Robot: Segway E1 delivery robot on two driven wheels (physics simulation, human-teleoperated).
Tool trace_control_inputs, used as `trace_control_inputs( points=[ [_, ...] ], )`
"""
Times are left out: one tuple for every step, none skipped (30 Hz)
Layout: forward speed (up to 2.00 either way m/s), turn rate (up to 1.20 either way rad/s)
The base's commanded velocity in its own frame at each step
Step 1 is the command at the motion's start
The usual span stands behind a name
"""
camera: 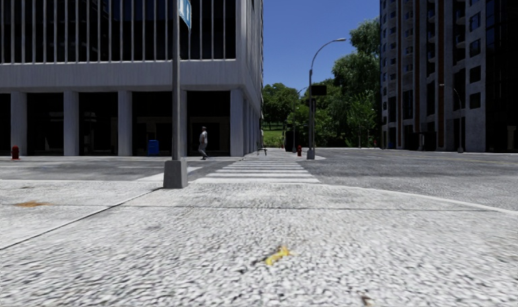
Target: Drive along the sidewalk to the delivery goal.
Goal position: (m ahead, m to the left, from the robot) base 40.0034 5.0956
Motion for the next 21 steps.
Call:
trace_control_inputs(
  points=[
    [2.0, 0.0],
    [2.0, 0.0],
    [2.0, 0.0],
    [2.0, 0.0],
    [2.0, 0.0],
    [2.0, 0.0],
    [2.0, 0.0],
    [2.0, 0.0],
    [2.0, 0.0],
    [2.0, 0.0],
    [2.0, 0.0],
    [2.0, 0.0],
    [2.0, 0.0],
    [2.0, 0.0],
    [2.0, 0.0],
    [2.0, 0.0],
    [2.0, 0.0],
    [2.0, 0.0],
    [2.0, 0.0],
    [1.99, 0.0],
    [1.99, 0.0]
  ],
)
